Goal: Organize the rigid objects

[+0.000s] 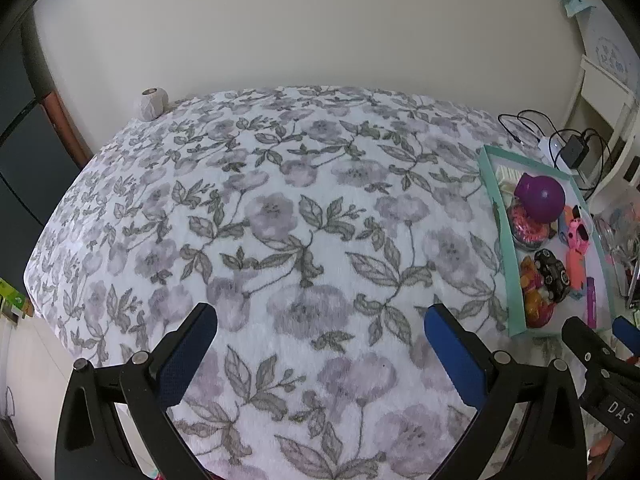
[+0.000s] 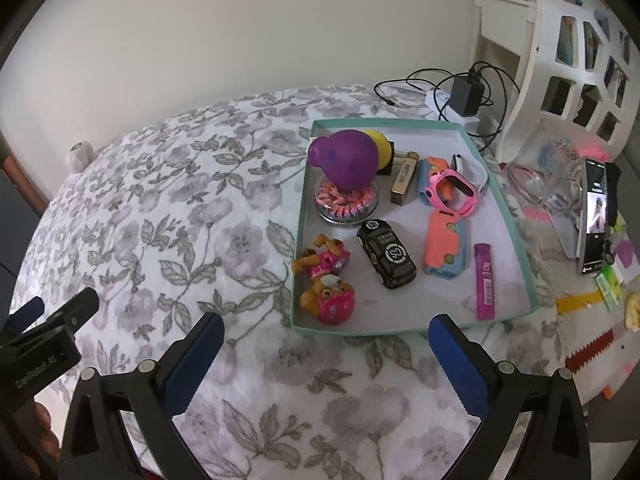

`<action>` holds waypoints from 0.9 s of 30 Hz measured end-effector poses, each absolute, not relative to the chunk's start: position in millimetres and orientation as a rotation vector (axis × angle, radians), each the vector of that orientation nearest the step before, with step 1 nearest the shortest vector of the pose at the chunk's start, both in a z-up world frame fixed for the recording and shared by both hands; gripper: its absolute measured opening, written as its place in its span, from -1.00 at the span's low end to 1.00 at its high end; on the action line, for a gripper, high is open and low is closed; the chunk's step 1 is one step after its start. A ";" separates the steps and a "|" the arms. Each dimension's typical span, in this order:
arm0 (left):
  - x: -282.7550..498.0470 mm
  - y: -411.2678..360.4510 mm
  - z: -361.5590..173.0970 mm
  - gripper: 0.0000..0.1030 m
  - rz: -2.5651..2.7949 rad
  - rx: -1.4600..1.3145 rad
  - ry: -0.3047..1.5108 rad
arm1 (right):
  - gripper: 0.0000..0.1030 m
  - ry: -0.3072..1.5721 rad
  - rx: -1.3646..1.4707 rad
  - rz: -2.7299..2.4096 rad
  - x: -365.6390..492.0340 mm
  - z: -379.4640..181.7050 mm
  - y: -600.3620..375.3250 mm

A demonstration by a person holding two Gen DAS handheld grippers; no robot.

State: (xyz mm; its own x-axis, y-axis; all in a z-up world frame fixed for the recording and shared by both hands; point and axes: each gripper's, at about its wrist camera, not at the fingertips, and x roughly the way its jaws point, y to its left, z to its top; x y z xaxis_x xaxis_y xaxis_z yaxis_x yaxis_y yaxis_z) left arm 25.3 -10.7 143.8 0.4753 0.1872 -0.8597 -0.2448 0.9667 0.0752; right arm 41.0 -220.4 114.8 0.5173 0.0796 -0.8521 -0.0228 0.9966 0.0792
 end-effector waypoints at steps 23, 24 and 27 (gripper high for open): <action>17.9 -1.6 130.7 1.00 0.253 -0.073 1.087 | 1.00 1.060 0.066 0.060 32.7 103.2 -217.7; 18.3 -0.4 130.5 1.00 0.251 -0.074 1.088 | 1.00 1.063 0.068 0.061 33.0 102.4 -218.1; 19.0 1.2 129.2 1.00 0.253 -0.078 1.090 | 1.00 1.069 0.071 0.061 33.7 100.9 -218.6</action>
